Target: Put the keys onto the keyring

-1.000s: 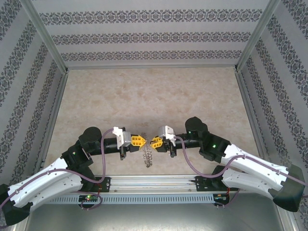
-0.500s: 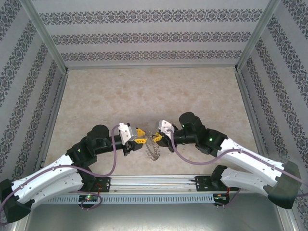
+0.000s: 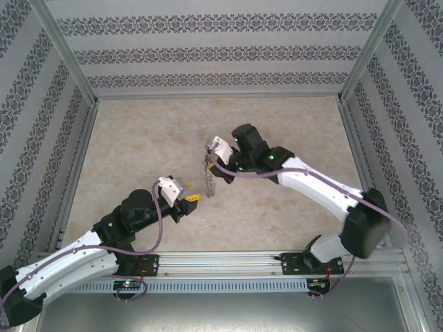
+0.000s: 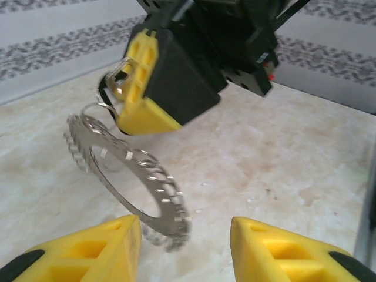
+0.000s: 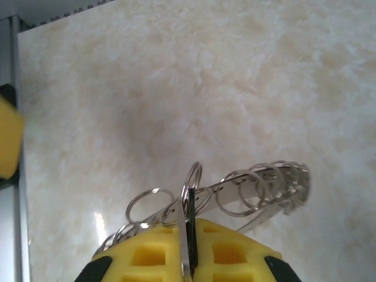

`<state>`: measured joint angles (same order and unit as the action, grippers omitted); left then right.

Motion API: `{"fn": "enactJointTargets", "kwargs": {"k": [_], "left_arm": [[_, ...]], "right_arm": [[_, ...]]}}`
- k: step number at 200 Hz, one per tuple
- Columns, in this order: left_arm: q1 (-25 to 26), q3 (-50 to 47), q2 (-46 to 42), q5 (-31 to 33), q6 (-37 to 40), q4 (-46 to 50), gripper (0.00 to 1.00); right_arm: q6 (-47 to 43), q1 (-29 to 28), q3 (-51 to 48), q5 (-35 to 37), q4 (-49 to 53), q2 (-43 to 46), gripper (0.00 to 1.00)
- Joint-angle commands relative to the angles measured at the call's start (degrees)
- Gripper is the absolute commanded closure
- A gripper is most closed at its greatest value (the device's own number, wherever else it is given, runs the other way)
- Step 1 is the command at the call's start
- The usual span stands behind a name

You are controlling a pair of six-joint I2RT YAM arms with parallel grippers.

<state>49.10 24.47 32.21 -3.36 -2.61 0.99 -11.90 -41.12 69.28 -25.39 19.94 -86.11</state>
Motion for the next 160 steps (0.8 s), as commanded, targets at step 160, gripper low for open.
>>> {"fn": "enactJointTargets", "kwargs": {"k": [160], "left_arm": [[-0.23,-1.71,0.59,9.89,0.36,-5.37,0.48]], "right_arm": [[14.24,2.75,-9.43,-4.56,-16.61,-18.68,1.0]]}}
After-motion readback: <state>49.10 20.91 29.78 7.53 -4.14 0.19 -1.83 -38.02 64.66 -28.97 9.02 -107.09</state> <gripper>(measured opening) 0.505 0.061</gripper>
